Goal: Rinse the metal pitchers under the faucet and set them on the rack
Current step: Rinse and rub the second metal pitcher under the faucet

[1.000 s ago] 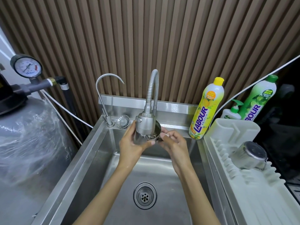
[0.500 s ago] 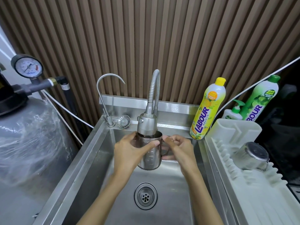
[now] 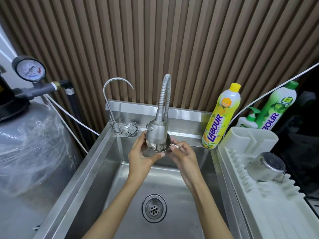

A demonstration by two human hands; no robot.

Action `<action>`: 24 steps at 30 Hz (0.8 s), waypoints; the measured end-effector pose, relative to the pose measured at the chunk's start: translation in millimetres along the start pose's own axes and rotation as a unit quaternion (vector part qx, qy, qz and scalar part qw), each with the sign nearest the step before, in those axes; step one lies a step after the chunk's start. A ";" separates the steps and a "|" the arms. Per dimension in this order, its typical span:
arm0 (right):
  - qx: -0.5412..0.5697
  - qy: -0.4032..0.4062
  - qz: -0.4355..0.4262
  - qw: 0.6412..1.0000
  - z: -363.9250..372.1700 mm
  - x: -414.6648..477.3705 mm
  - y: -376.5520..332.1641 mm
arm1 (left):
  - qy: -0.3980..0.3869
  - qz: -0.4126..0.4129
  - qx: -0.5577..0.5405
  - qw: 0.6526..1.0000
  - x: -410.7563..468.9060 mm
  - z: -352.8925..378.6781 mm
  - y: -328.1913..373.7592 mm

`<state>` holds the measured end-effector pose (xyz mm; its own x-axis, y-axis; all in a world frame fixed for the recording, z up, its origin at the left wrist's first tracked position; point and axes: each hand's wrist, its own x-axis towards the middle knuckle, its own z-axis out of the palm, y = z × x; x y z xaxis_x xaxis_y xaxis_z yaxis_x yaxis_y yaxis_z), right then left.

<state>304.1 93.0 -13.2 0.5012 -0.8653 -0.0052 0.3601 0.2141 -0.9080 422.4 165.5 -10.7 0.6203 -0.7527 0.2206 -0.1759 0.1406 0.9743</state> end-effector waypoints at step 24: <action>-0.241 0.019 -0.043 0.969 1.8 -0.6 -23.0 | -0.009 -0.081 -0.065 0.995 -8.8 6.2 -19.5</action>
<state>296.9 89.5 8.4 0.4527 -0.8888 0.0715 -0.0158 -0.0882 -0.9960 415.6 165.5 -31.9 0.6188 -0.7832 0.0606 0.0256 0.0972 0.9949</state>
